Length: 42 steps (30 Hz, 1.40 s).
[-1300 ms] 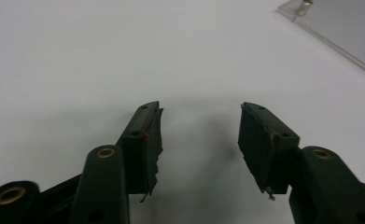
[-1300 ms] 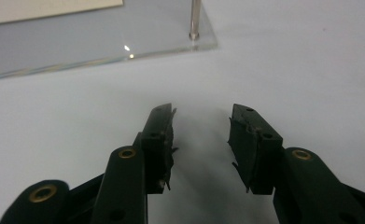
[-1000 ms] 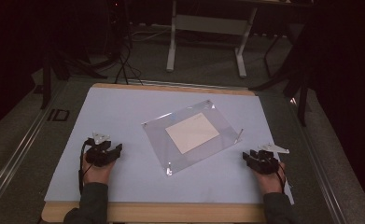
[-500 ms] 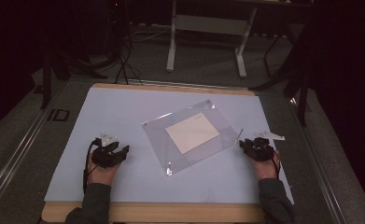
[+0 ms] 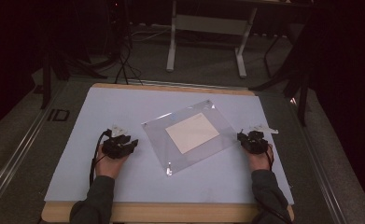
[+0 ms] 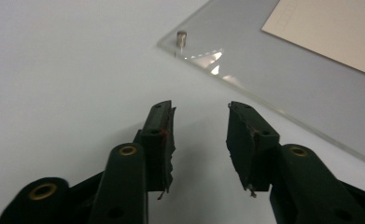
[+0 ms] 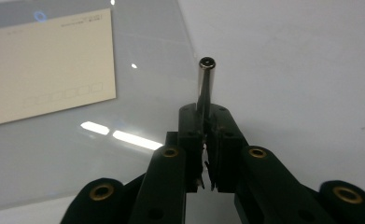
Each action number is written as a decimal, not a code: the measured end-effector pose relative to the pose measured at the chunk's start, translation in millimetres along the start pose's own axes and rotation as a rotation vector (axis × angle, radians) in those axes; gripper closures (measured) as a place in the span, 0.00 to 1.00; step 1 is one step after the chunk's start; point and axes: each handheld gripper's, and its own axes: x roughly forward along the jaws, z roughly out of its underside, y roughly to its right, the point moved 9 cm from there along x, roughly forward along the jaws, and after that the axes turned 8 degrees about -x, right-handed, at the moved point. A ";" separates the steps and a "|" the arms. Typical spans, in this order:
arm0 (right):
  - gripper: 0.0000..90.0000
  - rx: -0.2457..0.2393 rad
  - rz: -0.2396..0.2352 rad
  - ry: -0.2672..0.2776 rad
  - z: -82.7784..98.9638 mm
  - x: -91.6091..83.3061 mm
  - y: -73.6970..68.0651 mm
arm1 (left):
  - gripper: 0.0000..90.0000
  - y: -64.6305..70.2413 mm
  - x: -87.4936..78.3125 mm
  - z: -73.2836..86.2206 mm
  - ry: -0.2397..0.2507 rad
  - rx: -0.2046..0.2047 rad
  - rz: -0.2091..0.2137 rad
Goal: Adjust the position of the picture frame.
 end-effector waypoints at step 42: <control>0.95 -0.021 0.009 -0.030 -23.1 29.6 5.0 | 0.94 21.2 20.1 0.7 -0.038 0.076 0.022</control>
